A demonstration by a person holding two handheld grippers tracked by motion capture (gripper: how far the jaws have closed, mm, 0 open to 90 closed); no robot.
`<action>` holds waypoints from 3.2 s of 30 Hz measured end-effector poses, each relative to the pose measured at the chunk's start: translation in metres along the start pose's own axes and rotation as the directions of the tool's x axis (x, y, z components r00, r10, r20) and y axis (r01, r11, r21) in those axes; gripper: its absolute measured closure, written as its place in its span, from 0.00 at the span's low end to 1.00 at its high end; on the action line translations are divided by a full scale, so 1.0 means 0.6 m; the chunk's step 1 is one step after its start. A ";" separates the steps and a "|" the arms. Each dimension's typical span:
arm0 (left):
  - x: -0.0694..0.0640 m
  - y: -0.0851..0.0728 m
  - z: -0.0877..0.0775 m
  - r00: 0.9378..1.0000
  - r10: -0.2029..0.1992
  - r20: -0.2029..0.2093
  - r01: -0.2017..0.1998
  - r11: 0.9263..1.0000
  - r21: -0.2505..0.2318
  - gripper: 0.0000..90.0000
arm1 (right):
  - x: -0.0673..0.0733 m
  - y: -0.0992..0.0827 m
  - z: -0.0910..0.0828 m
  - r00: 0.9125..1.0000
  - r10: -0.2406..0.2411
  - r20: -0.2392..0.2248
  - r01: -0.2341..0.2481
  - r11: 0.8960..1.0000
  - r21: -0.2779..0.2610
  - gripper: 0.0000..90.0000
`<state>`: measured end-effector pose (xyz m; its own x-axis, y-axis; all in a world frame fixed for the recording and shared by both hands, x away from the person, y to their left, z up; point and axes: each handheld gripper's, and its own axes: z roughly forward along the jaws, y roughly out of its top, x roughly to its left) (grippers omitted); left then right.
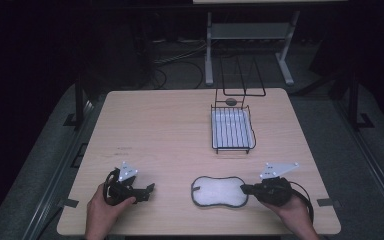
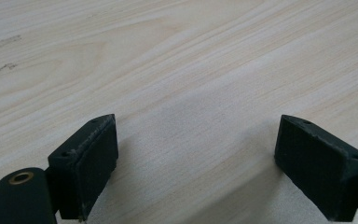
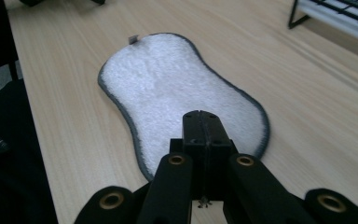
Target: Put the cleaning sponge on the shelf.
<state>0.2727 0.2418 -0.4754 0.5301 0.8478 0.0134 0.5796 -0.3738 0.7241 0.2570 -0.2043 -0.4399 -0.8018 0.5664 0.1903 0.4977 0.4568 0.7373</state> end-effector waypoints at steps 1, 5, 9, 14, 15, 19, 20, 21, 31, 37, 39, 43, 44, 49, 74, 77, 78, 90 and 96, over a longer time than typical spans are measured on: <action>0.000 0.000 0.000 1.000 0.000 0.000 0.000 1.000 0.000 0.14 | 0.005 0.002 0.008 1.000 -0.011 -0.012 0.011 1.000 0.010 1.00; 0.000 0.000 0.000 1.000 -0.001 0.000 0.001 1.000 -0.001 0.14 | 0.011 0.004 0.017 0.999 -0.020 -0.029 0.020 0.999 0.025 1.00; 0.000 0.000 0.000 1.000 -0.001 0.000 0.001 1.000 -0.001 0.14 | 0.016 0.001 0.029 0.999 -0.021 -0.042 0.023 0.999 0.049 1.00; 0.000 0.000 0.000 1.000 -0.001 0.000 0.001 1.000 -0.001 0.14 | 0.015 -0.001 0.041 0.999 -0.028 -0.040 0.031 0.996 0.085 1.00; 0.000 0.000 0.000 1.000 -0.001 0.000 0.001 1.000 -0.001 0.14 | 0.014 -0.001 0.041 0.999 -0.031 -0.039 0.034 0.996 0.083 1.00; 0.000 0.000 0.000 1.000 -0.001 0.000 0.001 1.000 0.000 0.14 | 0.010 0.000 0.042 0.999 -0.029 -0.026 0.031 0.996 0.083 1.00; 0.000 0.000 0.000 1.000 -0.001 0.000 0.001 1.000 0.000 0.14 | 0.010 0.000 0.042 0.999 -0.029 -0.026 0.031 0.996 0.083 1.00; 0.000 0.000 0.000 1.000 0.000 0.000 0.000 1.000 0.000 0.14 | 0.008 0.000 0.042 0.999 -0.028 -0.019 0.029 0.996 0.083 1.00; 0.000 0.000 0.000 1.000 -0.001 0.000 0.001 1.000 0.000 0.14 | -0.009 0.008 0.045 1.000 -0.020 0.017 0.019 0.996 0.082 1.00; 0.000 0.000 0.000 1.000 -0.001 0.000 0.001 1.000 0.000 0.14 | -0.021 0.017 0.051 0.999 -0.021 0.042 0.017 0.997 0.080 1.00; 0.000 0.000 0.000 1.000 -0.002 0.000 0.002 1.000 -0.001 0.14 | -0.026 0.020 0.053 0.999 -0.021 0.049 0.017 0.997 0.079 1.00; -0.001 0.000 0.000 1.000 -0.004 0.001 0.004 1.000 -0.003 0.14 | -0.033 0.025 0.055 0.998 -0.015 0.064 0.010 0.997 0.079 1.00; -0.001 0.000 0.000 1.000 -0.004 0.001 0.004 1.000 -0.002 0.14 | -0.037 0.026 0.057 0.997 -0.010 0.070 0.005 0.997 0.075 1.00; 0.000 0.000 0.000 1.000 -0.004 0.001 0.004 1.000 0.000 0.14 | -0.053 0.030 0.056 0.995 0.002 0.100 -0.009 0.997 0.071 1.00; 0.000 0.000 0.000 1.000 0.000 0.000 0.000 1.000 0.000 0.14 | 0.016 0.048 0.061 0.999 -0.046 -0.018 0.047 0.999 0.021 1.00; 0.000 0.000 0.000 1.000 0.000 0.000 0.000 1.000 0.000 0.14 | 0.027 0.043 0.065 0.998 -0.050 -0.028 0.051 0.998 0.033 1.00; 0.000 0.000 0.000 1.000 0.000 0.000 0.000 1.000 -0.001 0.14 | 0.031 0.041 0.068 0.998 -0.057 -0.033 0.058 0.997 0.045 1.00; 0.000 0.000 0.000 1.000 0.000 0.000 0.000 1.000 0.000 0.14 | 0.038 0.028 0.079 0.997 -0.069 -0.036 0.073 0.992 0.100 1.00; 0.000 0.000 0.000 1.000 0.000 0.000 0.000 1.000 0.000 0.14 | 0.033 0.021 0.068 0.998 -0.054 -0.023 0.056 0.993 0.101 1.00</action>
<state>0.2726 0.2418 -0.4754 0.5300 0.8479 0.0136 0.5796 -0.3739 0.7241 0.2606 -0.1593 -0.4535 -0.8350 0.5249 0.1652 0.4828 0.5547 0.6776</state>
